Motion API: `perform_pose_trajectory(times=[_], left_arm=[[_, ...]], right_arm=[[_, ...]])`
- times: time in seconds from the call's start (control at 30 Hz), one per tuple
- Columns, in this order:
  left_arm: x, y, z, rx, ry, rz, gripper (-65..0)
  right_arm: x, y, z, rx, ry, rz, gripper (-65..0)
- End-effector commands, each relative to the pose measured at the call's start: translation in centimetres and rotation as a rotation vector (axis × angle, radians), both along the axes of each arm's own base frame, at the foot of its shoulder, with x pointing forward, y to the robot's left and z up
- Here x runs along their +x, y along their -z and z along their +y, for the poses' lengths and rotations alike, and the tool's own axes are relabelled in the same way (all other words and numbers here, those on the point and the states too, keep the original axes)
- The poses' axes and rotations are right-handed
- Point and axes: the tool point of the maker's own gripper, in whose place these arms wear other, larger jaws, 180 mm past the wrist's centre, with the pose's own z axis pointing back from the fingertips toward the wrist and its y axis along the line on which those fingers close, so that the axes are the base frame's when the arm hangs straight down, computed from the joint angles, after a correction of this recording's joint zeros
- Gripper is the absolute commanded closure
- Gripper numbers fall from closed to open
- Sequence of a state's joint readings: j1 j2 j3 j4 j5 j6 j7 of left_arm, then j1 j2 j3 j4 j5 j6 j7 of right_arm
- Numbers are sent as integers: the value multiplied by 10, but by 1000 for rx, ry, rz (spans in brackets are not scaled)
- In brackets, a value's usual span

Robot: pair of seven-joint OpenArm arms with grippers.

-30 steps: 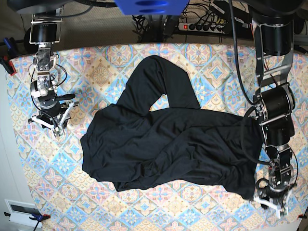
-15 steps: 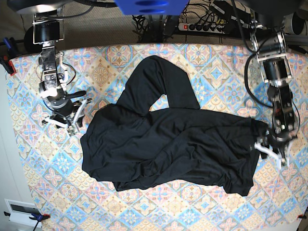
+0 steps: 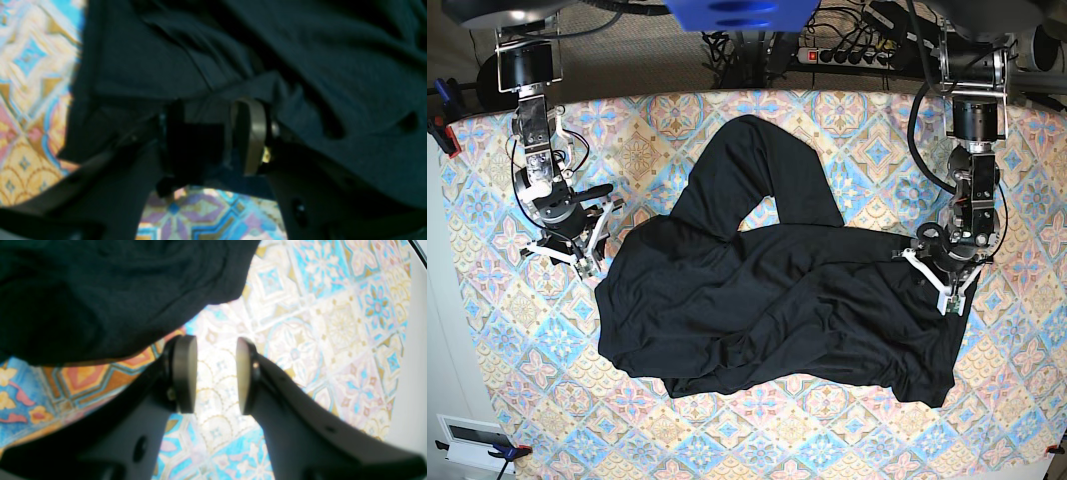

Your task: Layout the t-shirt on the table in an organized manner, then fold the t-shirt properly

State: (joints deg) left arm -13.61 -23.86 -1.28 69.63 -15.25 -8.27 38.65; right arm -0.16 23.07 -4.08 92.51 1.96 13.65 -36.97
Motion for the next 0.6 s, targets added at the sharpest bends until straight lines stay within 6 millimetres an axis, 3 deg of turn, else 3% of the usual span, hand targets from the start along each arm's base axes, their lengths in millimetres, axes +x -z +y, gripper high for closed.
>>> perform_pose_trajectory(times=[0.0,0.13,0.23,0.37,0.47,0.57], left_arm=[[13,-22,15,27,-18,-61,-189],[13,-31,32,41,-45,-80,-3],[16,-47,56,36,-110,-124,-6],[33,-85,81,12,-192,-238,-7],[40,-93,77,12,-181,-244,-10],[37,-76,60,19,-134,-145,-40]], right_arm=[[11,-17,-2,1,-5,-56,-188],[11,-16,-1,4,-6,-55,-188],[8,-9,14,11,-42,-37,-188],[4,-1,32,7,-94,-13,-188],[2,2,36,9,-105,-6,-188],[1,3,37,10,-104,-4,-188]])
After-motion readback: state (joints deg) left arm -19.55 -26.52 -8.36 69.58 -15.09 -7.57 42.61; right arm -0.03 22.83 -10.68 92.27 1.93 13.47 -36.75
